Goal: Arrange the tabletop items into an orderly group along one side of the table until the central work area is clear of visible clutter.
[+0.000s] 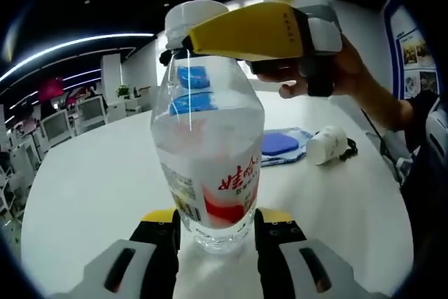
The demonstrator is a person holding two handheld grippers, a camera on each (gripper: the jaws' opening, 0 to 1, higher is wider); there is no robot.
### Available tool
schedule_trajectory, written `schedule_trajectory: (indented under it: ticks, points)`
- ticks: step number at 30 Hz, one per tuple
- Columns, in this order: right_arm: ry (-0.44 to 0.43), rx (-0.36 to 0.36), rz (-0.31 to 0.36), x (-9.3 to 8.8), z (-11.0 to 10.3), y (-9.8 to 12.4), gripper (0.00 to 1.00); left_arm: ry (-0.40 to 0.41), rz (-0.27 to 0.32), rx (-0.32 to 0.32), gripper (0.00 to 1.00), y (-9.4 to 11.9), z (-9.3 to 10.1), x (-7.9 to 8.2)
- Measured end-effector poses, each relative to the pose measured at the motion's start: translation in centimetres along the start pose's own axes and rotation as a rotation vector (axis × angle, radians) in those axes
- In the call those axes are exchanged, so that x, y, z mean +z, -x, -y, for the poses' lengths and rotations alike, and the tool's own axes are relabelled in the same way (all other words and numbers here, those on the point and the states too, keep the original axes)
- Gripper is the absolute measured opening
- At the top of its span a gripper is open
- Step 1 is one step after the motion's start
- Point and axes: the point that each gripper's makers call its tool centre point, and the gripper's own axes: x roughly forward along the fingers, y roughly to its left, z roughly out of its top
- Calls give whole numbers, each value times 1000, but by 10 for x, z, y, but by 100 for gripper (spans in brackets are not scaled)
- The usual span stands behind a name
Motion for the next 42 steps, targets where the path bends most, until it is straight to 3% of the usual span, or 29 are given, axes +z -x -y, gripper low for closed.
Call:
schedule_trajectory:
  ticks: [24,35,42]
  points:
    - [-60,23,19,-8,6,-6,19,4,-24,18,41,1,13,-9]
    - [-68,91,21,-9,6,-2,21,6,-10,40,40,1,33,-8]
    - [-79,92,24,-8,2,-3,29,9,-9,45,41,3,33,-9]
